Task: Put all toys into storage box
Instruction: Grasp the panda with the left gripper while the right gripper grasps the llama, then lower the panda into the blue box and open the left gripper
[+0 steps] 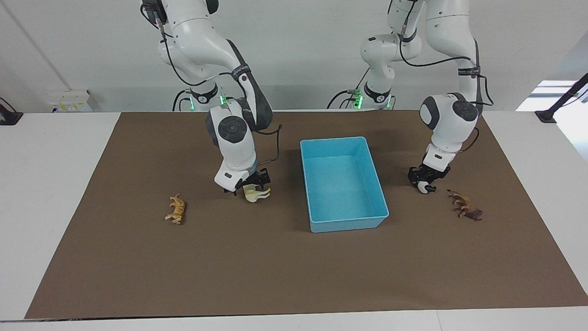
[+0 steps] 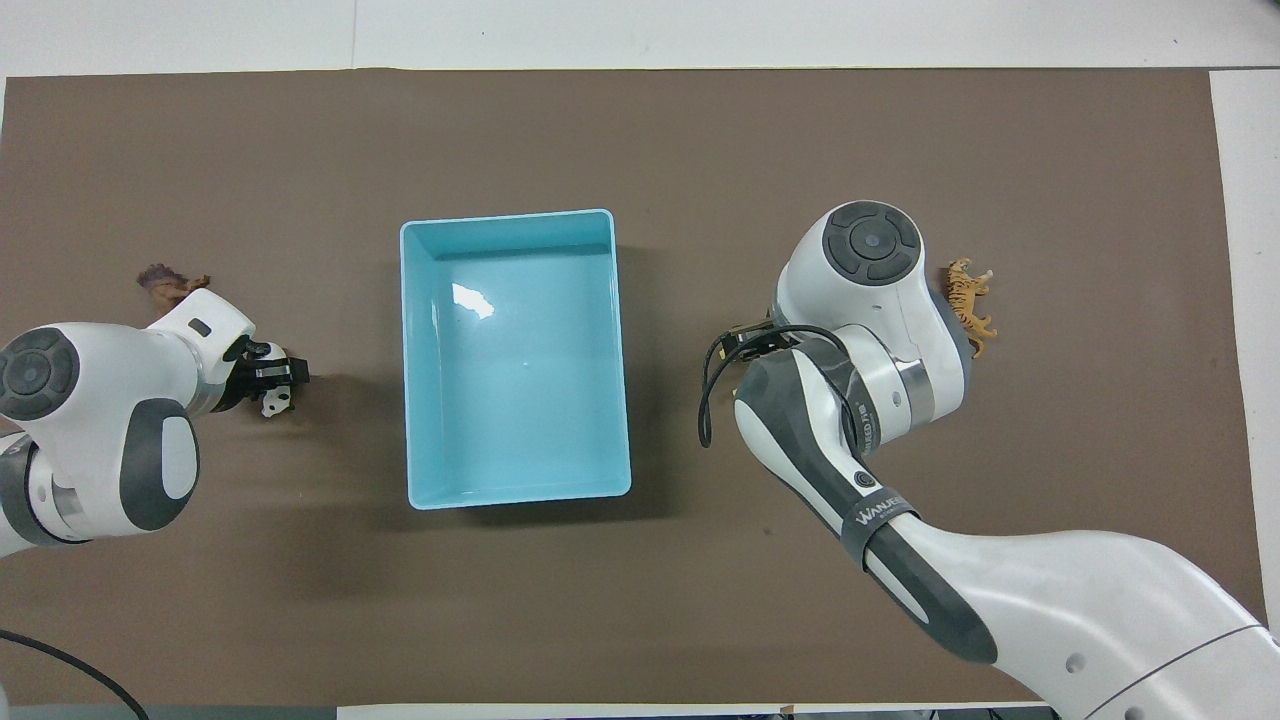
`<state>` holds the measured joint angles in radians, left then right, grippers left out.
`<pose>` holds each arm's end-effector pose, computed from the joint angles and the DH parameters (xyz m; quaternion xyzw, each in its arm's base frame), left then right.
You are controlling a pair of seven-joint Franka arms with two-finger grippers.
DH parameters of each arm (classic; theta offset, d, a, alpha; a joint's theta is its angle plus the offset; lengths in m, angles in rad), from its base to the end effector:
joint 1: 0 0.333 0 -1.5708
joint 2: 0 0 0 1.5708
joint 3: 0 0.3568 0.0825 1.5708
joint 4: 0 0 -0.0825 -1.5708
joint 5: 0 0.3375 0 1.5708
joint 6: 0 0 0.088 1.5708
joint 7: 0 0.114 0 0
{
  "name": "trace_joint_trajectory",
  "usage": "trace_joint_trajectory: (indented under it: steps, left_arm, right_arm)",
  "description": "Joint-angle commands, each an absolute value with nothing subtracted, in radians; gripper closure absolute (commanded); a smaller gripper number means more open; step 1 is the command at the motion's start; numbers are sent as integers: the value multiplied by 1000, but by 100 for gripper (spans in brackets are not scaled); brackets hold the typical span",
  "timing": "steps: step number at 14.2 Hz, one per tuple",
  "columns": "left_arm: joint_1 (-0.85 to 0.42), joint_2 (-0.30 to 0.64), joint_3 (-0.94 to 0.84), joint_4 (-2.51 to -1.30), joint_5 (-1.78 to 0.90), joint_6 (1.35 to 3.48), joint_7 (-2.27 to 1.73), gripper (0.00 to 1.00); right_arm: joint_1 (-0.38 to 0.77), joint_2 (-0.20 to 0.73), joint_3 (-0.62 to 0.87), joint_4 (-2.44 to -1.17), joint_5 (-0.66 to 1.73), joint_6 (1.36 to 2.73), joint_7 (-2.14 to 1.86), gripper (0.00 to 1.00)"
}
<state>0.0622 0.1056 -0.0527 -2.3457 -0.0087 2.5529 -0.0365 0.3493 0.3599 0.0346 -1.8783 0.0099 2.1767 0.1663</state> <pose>0.4972 0.0051 0.3670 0.9983 0.0267 0.0508 0.0060 0.5567 0.2234 0.3747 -0.9940 -0.1047 0.0322 0.0014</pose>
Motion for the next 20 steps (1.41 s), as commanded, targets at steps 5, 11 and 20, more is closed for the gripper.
trace_joint_trajectory:
  steps: [5, 11, 20]
  left_arm:
    - [8, 103, -51, -1972, -17, 2139, -145, 98]
    - [-291, 86, -54, -1851, -40, 2034, -619, 97]
    - [-359, 49, -48, -1916, -34, 2019, -661, 0]
  right_arm:
    - [351, 313, 38, -1996, 15, 2283, 184, 0]
    - [365, 313, 38, -2000, 15, 2286, 206, 0]
    - [365, 313, 38, -2046, 15, 2396, 238, 93]
